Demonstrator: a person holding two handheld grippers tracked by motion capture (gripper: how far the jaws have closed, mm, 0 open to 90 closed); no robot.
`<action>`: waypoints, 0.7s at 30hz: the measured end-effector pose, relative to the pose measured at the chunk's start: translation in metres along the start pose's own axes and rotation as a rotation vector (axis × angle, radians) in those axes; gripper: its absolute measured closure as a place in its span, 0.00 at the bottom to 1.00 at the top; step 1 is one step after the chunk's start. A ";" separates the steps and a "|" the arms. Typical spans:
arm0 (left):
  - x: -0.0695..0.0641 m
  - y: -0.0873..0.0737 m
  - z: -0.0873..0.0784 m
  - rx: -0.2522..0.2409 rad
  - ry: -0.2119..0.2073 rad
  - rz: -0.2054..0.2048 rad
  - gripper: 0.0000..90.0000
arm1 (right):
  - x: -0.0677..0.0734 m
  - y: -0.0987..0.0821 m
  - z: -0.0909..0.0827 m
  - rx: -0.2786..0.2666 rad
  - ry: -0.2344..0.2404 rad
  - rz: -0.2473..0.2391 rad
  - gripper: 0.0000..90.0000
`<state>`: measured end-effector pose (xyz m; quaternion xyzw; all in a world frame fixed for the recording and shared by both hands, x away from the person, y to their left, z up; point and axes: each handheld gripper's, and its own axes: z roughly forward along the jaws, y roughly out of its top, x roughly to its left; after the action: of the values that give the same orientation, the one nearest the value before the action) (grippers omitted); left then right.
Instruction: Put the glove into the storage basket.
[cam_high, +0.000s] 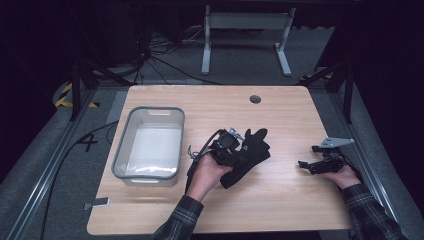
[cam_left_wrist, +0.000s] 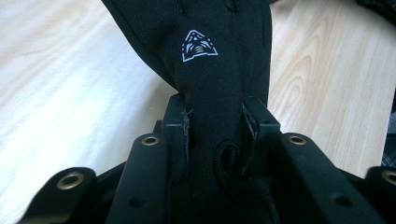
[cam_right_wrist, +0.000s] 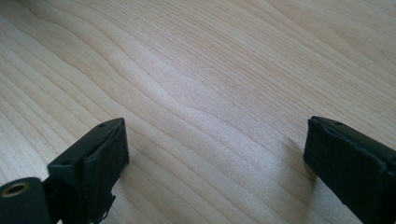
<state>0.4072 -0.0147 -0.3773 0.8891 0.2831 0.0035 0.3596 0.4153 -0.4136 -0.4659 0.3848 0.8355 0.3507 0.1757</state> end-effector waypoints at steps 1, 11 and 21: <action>0.002 -0.001 -0.005 -0.008 0.009 -0.007 0.75 | 0.000 0.000 0.000 0.000 0.000 0.000 0.08; 0.023 -0.011 -0.049 -0.064 0.080 -0.054 0.75 | 0.000 0.000 0.000 0.000 0.000 0.000 0.08; 0.051 -0.033 -0.095 -0.101 0.183 -0.131 0.75 | 0.000 0.000 0.000 0.000 0.000 0.000 0.08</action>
<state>0.4139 0.0911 -0.3386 0.8455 0.3717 0.0753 0.3759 0.4153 -0.4136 -0.4659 0.3849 0.8354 0.3508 0.1757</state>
